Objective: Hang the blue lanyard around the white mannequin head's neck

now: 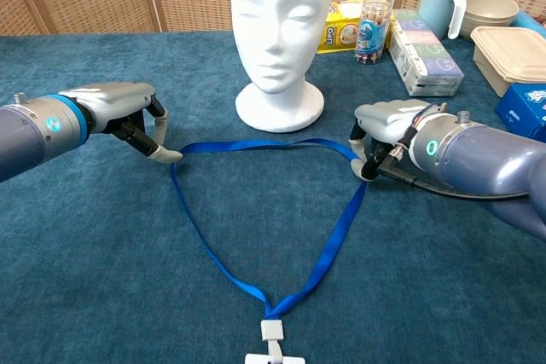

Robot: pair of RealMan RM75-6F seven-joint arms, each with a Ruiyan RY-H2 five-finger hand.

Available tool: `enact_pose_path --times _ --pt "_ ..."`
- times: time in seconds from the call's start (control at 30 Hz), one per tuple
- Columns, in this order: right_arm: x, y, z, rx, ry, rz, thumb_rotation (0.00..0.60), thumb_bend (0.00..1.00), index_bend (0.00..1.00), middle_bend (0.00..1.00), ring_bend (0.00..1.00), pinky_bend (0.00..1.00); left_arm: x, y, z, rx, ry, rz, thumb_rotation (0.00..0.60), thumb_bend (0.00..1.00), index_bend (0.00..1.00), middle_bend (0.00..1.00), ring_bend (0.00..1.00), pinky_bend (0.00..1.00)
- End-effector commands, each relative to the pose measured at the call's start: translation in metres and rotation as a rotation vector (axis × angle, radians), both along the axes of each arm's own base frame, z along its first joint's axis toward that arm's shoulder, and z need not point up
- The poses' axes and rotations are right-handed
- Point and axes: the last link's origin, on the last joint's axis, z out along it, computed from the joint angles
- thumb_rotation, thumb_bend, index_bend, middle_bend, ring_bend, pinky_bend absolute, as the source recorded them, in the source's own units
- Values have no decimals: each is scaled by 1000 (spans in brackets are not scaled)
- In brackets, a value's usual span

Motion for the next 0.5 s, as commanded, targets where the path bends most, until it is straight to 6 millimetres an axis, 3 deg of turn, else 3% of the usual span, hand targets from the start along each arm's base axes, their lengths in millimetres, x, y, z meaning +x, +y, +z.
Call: enact_pose_path --times 0.03,0.5 --pt "-1 0 0 1 -1 -2 507 580 599 954 1000 1000 4 1 -5 10 -7 3 375 206 564 1000 1000 976" --pt "-6 -1 3 2 -11 -13 509 581 601 955 1000 1000 8 7 -18 8 7 15 380 224 563 1000 1000 983"
